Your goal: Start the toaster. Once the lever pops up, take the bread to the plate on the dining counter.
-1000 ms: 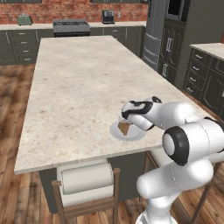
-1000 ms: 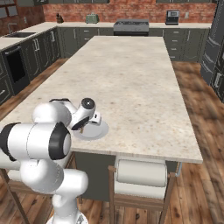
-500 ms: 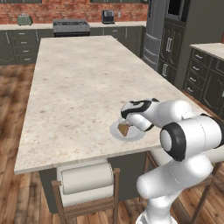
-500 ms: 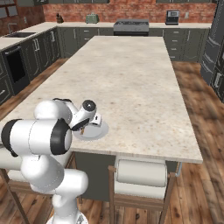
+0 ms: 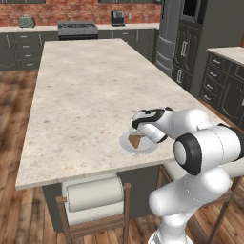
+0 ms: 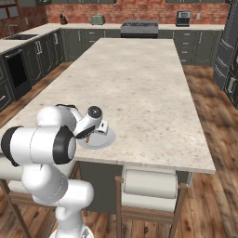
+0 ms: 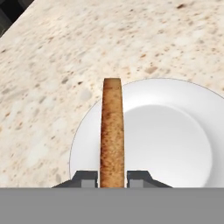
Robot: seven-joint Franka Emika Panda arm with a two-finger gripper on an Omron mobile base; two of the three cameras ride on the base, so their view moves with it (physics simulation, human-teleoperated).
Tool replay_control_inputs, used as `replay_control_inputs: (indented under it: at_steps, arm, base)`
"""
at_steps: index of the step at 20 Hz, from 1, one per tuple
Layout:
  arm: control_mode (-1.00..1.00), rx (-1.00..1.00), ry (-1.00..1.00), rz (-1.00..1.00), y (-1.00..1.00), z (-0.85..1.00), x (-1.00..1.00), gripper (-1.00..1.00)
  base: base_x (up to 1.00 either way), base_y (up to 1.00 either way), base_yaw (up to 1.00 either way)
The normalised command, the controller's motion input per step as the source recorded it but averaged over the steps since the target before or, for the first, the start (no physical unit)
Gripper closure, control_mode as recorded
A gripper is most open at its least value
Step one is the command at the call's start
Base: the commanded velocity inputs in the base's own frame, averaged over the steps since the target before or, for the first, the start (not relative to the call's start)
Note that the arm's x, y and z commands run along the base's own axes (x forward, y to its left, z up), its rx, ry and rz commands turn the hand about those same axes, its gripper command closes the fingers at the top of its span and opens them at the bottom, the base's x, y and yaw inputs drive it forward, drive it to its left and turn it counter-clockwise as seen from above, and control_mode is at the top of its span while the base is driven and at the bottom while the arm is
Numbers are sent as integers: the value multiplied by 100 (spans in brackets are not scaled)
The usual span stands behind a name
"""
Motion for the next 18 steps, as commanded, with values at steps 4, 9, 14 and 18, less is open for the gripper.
replay_control_inputs:
  at_steps: [4, 9, 14, 18]
  arm:
    - [-100, 0, 0, 0, 0, 0, 0, -100]
    - [-100, 0, 0, 0, -2, 0, 1, -100]
    - [-100, -1, -1, 0, -11, 0, 0, -100]
    - [-100, -6, -1, 0, -5, 0, 0, -100]
  base:
    - [0, 0, 0]
    - [0, 0, 0]
    - [0, 0, 0]
    - [0, 0, 0]
